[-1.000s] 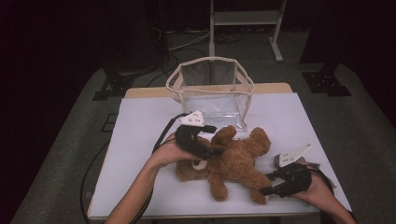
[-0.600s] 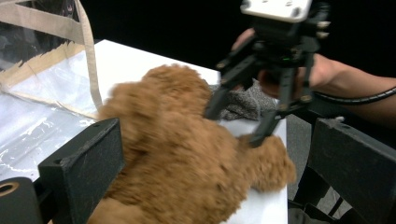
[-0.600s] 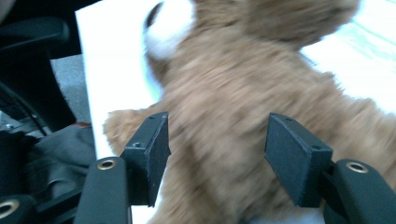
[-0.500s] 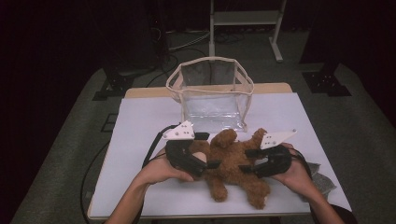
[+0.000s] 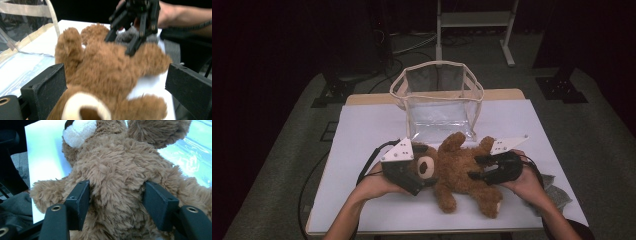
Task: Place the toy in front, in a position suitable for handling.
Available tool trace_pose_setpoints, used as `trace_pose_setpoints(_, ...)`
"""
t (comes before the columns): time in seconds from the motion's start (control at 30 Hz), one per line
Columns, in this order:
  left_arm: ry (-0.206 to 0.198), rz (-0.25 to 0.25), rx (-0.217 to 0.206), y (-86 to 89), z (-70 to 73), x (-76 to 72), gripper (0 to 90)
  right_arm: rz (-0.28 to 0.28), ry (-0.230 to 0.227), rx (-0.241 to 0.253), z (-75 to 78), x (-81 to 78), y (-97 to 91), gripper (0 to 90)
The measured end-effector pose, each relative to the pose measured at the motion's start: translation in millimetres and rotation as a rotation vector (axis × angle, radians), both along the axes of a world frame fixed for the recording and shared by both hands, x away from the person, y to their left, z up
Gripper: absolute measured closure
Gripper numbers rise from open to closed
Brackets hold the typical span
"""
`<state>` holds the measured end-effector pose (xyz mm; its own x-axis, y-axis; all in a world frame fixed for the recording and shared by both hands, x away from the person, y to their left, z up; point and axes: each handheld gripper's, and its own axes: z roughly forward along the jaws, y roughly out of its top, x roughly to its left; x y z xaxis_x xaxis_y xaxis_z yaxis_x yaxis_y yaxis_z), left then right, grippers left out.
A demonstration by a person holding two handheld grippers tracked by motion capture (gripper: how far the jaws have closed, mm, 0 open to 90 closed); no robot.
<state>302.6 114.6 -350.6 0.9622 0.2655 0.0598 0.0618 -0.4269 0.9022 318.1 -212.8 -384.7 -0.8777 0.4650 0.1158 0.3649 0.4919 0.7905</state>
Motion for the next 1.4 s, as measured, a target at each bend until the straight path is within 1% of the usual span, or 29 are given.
trace_pose_setpoints(0.07, -0.007, 0.008, 0.013, 7.6, -8.0, 4.1, 2.7, -0.003, 0.003, 0.004, -0.8, 2.6, -0.3, 37.6)
trace_pose_setpoints(0.1, -0.005, 0.019, 0.022, 11.3, -12.3, 6.6, 2.7, -0.004, 0.007, 0.005, -1.2, 4.2, -0.7, 37.5)
trace_pose_setpoints(0.2, -0.005, 0.068, 0.048, 21.5, -25.1, 15.2, 2.7, -0.013, 0.015, 0.021, -3.1, 10.2, -2.5, 37.6)
trace_pose_setpoints(0.23, -0.010, 0.081, 0.050, 25.0, -29.0, 17.9, 2.7, -0.018, 0.021, 0.025, -3.4, 12.1, -3.3, 37.6)
trace_pose_setpoints(0.27, -0.017, 0.105, 0.048, 29.2, -33.4, 21.4, 2.7, -0.023, 0.026, 0.031, -3.8, 13.9, -4.0, 37.5)
trace_pose_setpoints(0.33, 0.005, 0.124, 0.045, 34.3, -39.1, 26.7, 2.7, -0.031, 0.030, 0.041, -4.4, 17.1, -5.3, 37.1)
trace_pose_setpoints(0.37, 0.001, 0.134, 0.046, 36.7, -43.2, 29.1, 2.7, -0.035, 0.033, 0.043, -4.4, 18.1, -5.7, 36.8)
trace_pose_setpoints(0.4, -0.005, 0.137, 0.053, 37.3, -45.7, 30.5, 2.8, -0.037, 0.033, 0.045, -4.6, 19.2, -6.2, 36.6)
trace_pose_setpoints(0.47, -0.008, 0.136, 0.079, 36.2, -52.3, 33.4, 2.8, -0.033, 0.030, 0.043, -4.8, 19.6, -6.8, 36.2)
trace_pose_setpoints(0.53, -0.013, 0.134, 0.119, 31.8, -58.4, 36.0, 2.7, -0.028, 0.030, 0.034, -4.6, 18.6, -7.1, 35.3)
trace_pose_setpoints(0.57, -0.024, 0.135, 0.132, 29.2, -61.1, 36.9, 2.7, -0.023, 0.029, 0.027, -4.4, 17.6, -7.5, 34.8)
trace_pose_setpoints(0.6, -0.027, 0.132, 0.133, 27.6, -62.5, 37.7, 2.6, -0.019, 0.030, 0.020, -4.6, 16.5, -7.7, 34.3)
trace_pose_setpoints(0.63, -0.027, 0.134, 0.124, 26.9, -63.1, 38.8, 2.1, -0.015, 0.029, 0.008, -4.9, 15.4, -8.3, 33.8)
trace_pose_setpoints(0.7, -0.023, 0.130, 0.120, 27.2, -63.2, 41.2, 2.1, -0.001, 0.038, -0.009, -6.9, 13.7, -11.1, 32.4)
trace_pose_setpoints(0.8, -0.012, 0.129, 0.112, 26.3, -64.5, 42.4, 1.4, 0.013, 0.065, -0.007, -11.3, 14.0, -14.6, 31.6)
trace_pose_setpoints(0.9, 0.000, 0.125, 0.127, 23.6, -66.2, 43.6, 1.3, 0.023, 0.082, 0.007, -14.1, 16.1, -15.1, 31.5)
trace_pose_setpoints(0.93, 0.003, 0.126, 0.132, 22.9, -66.4, 43.6, 3.8, 0.026, 0.089, 0.011, -14.9, 17.5, -13.9, 31.7)
trace_pose_setpoints(0.97, -0.001, 0.129, 0.150, 22.3, -65.5, 43.4, 6.8, 0.028, 0.093, 0.015, -15.7, 18.6, -12.7, 32.9)
trace_pose_setpoints(1.0, -0.006, 0.129, 0.150, 22.2, -65.1, 42.8, 12.7, 0.035, 0.108, 0.022, -17.1, 20.2, -10.7, 36.2)
trace_pose_setpoints(1.1, -0.019, 0.131, 0.149, 21.1, -63.2, 39.2, 21.7, 0.036, 0.133, 0.037, -18.2, 22.4, -8.6, 49.0)
trace_pose_setpoints(1.13, -0.018, 0.129, 0.159, 20.4, -62.1, 37.8, 23.1, 0.037, 0.137, 0.048, -17.7, 22.9, -8.4, 52.4)
trace_pose_setpoints(1.2, -0.011, 0.126, 0.174, 20.5, -58.6, 35.3, 25.3, 0.047, 0.142, 0.076, -17.0, 23.3, -7.9, 56.4)
trace_pose_setpoints(1.27, 0.000, 0.116, 0.188, 21.8, -53.6, 32.5, 27.4, 0.058, 0.153, 0.091, -14.8, 23.4, -7.9, 58.7)
trace_pose_setpoints(1.3, -0.003, 0.113, 0.196, 23.0, -50.9, 30.9, 27.8, 0.066, 0.163, 0.098, -12.9, 22.9, -7.6, 59.4)
trace_pose_setpoints(1.37, 0.022, 0.106, 0.196, 26.9, -44.7, 26.8, 28.3, 0.094, 0.178, 0.100, -8.7, 21.2, -4.5, 60.4)
trace_pose_setpoints(1.4, 0.026, 0.103, 0.198, 28.5, -42.5, 25.1, 28.3, 0.106, 0.180, 0.096, -7.4, 19.6, -1.8, 60.6)
